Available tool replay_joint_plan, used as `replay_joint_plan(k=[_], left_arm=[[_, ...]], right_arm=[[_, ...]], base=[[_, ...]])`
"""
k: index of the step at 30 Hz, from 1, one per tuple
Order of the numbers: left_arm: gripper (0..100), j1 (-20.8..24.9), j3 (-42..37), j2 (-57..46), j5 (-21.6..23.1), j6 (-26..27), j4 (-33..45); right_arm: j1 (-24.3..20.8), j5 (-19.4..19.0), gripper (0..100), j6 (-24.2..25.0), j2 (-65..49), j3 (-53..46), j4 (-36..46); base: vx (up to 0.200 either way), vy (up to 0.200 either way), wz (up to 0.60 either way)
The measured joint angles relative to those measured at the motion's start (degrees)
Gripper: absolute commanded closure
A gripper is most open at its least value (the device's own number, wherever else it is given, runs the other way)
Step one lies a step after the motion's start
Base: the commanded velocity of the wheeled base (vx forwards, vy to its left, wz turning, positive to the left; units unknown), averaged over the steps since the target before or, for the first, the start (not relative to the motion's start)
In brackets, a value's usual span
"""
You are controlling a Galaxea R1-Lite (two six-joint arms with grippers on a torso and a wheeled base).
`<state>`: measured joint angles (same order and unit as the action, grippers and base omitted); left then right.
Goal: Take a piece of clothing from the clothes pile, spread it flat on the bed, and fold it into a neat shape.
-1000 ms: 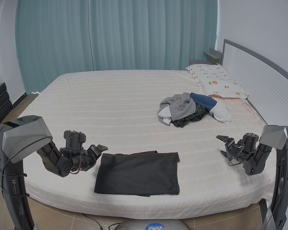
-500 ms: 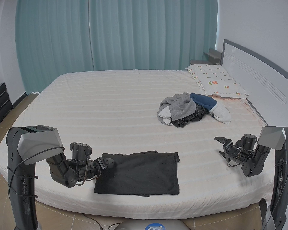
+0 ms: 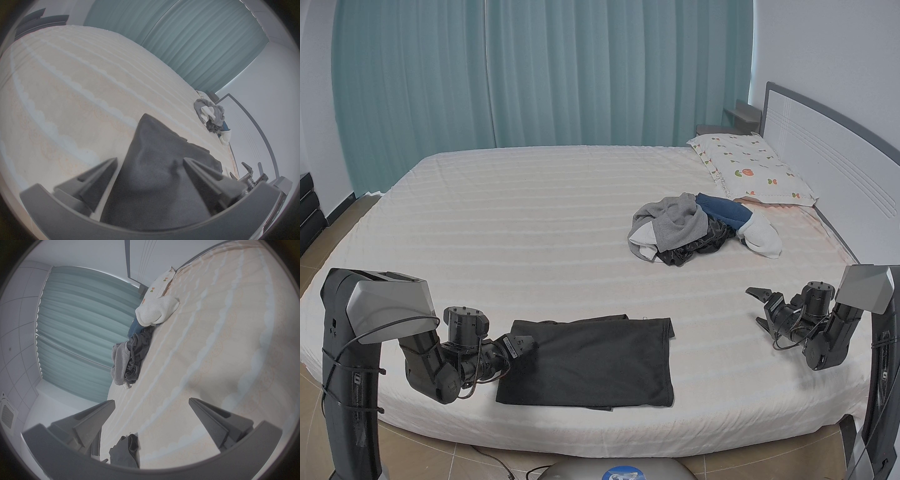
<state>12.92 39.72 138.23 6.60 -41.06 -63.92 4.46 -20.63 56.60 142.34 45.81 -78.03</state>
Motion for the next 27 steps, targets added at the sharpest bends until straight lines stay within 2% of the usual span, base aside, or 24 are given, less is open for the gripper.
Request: replay_joint_plan(k=[27], left_arm=[[100, -0.3, -2.2, 0.3, -2.3, -0.2, -2.5]], right_arm=[[0.0, 0.0, 0, 0.0, 0.1, 0.0, 0.0]], base=[[0.000, 0.000, 0.00]])
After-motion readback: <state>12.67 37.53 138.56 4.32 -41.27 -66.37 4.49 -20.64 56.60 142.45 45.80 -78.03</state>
